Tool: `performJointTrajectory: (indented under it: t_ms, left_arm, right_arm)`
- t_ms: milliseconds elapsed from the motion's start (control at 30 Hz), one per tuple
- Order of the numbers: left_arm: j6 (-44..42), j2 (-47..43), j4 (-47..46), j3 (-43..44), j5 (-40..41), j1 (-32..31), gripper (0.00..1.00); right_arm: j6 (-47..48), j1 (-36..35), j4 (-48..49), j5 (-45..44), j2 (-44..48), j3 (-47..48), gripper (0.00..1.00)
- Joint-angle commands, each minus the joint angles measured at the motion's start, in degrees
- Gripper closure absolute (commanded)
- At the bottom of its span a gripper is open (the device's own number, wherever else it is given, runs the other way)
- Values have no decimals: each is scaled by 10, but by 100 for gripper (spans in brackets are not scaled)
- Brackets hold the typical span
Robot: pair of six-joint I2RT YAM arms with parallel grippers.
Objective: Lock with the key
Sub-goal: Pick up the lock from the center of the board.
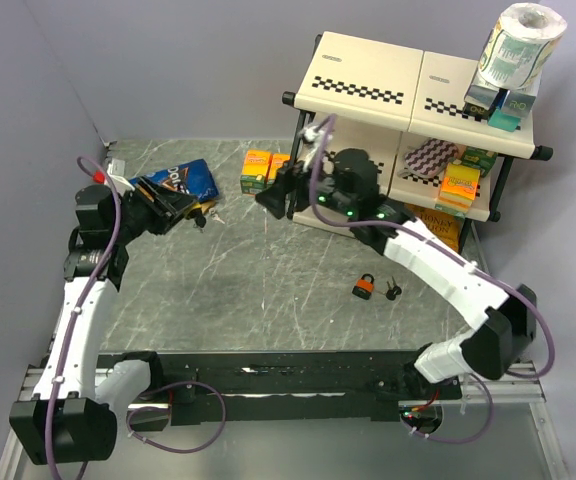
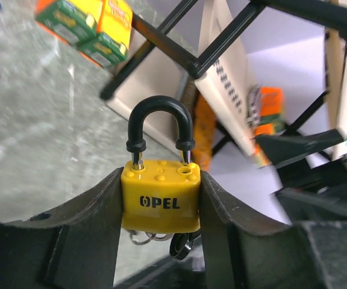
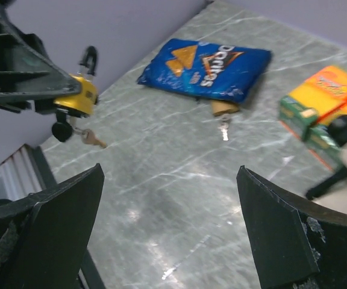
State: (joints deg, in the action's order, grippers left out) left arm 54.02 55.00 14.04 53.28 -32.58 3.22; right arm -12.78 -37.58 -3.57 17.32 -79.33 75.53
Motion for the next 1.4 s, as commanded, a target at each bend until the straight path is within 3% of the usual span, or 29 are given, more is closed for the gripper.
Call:
performJointTrajectory:
  t_ms: [0,333,600,967,1367]
  left_arm:
    - [148,-8,-29,-6,31,-22,98]
    - [202,-2,-13,0,117,-102,99]
    - [259,-19,-53,-25,157,-124,99]
    - [293,-24,-81,-44,139,-126,97]
    - [331,-23,-118,-59,115,-128,95]
  right_arm:
    - [-23,-52,45,-33,-35,55,0]
    - [-40,-124,20,-123,-102,115,2]
    - [-47,-152,7,-191,-124,119,10]
    - [-10,-178,14,-218,-155,127,16]
    - [-6,-179,27,-229,-186,136,29]
